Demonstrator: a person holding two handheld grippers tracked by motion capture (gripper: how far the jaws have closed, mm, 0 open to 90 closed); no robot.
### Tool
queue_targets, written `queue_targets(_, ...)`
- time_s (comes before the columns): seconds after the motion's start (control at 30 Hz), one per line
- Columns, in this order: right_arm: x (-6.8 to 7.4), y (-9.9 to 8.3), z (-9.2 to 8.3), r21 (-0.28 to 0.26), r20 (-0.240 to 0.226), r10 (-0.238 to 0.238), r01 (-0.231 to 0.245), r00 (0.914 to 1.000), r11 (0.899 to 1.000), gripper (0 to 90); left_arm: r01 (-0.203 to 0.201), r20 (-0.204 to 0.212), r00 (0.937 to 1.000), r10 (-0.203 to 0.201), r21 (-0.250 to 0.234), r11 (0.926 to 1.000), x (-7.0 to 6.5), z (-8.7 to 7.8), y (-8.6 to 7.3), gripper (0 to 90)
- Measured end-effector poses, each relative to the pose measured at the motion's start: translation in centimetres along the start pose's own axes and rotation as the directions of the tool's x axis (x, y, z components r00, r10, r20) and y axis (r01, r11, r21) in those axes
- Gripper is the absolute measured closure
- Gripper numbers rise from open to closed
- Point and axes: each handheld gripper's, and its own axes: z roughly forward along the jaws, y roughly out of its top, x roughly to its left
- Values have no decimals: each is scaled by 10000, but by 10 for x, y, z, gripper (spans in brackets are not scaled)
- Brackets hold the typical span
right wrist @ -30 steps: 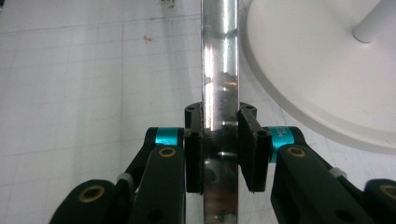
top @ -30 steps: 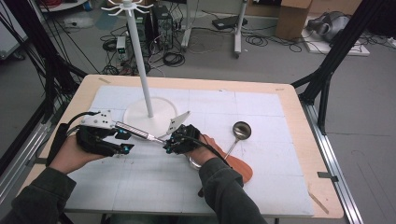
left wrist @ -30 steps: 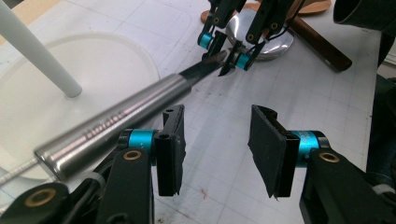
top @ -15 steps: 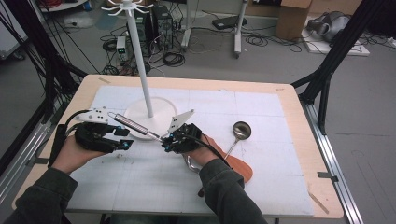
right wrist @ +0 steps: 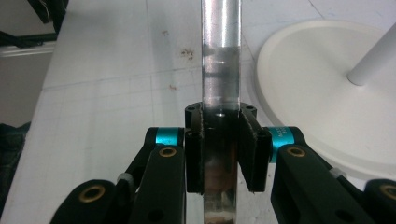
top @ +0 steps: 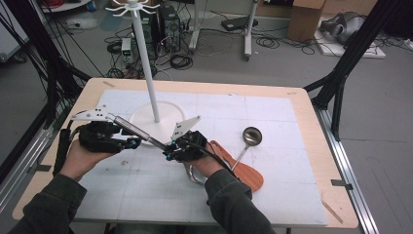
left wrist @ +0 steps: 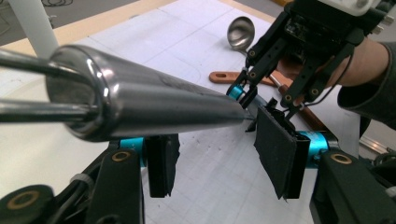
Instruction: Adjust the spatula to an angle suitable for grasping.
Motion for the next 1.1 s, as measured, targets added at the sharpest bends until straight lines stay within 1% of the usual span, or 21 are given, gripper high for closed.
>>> queue_targets(0.1, 2, 1, 0, -67, 26, -4, 4, 10000, 10000, 747, 79, 10, 10000, -79, -193, 9998, 0, 1, 1, 525)
queue_targets(0.17, 2, 2, 0, -105, -20, 39, -39, 10000, 9999, 747, 99, 15, 10000, -98, -180, 9998, -1, 2, 1, 544)
queue_targets(0.2, 2, 2, 0, -113, -64, 175, -175, 9998, 9998, 747, 68, -19, 10000, -69, -162, 9998, 0, 2, 1, 549)
queue_targets(0.27, 3, 2, 0, -190, -114, 332, -334, 9994, 9993, 747, 211, 50, 9998, -210, -266, 9994, -1, 3, 1, 558)
queue_targets(0.33, 3, 3, 0, -244, -99, 223, -226, 9997, 9994, 747, 167, 80, 9998, -165, -258, 9995, -1, 4, 2, 566)
queue_targets(0.43, 5, 3, -1, -233, -159, 326, -329, 9993, 9992, 746, 41, 104, 9999, -38, -261, 9997, -3, 6, 2, 580)
queue_targets(0.63, 3, 2, -2, -337, -252, 461, -469, 9986, 9983, 741, 136, 185, 9997, -130, -355, 9993, -4, 6, 3, 594)
queue_targets(0.7, 3, 2, -2, -319, -411, 529, -542, 9978, 9980, 737, 156, 232, 9996, -147, -416, 9990, -4, 6, 4, 597)
queue_targets(0.8, 1, 1, -4, -440, -529, 662, -685, 9964, 9967, 728, 103, 271, 9996, -90, -483, 9988, -4, 6, 4, 604)
queue_targets(0.83, 1, 1, -5, -423, -618, 794, -821, 9949, 9957, 719, 114, 261, 9996, -102, -482, 9988, -5, 6, 5, 604)
queue_targets(0.9, 1, 1, -5, -457, -657, 791, -822, 9947, 9956, 716, 97, 245, 9997, -85, -509, 9987, -5, 6, 5, 606)
queue_targets(1.03, 0, 2, -7, -499, -640, 794, -826, 9948, 9953, 739, 87, 248, 9997, -73, -560, 9984, -5, 6, 7, 615)
queue_targets(1.1, 0, 2, -9, -566, -685, 769, -809, 9947, 9951, 742, 165, 290, 9995, -144, -732, 9972, -6, 6, 8, 623)
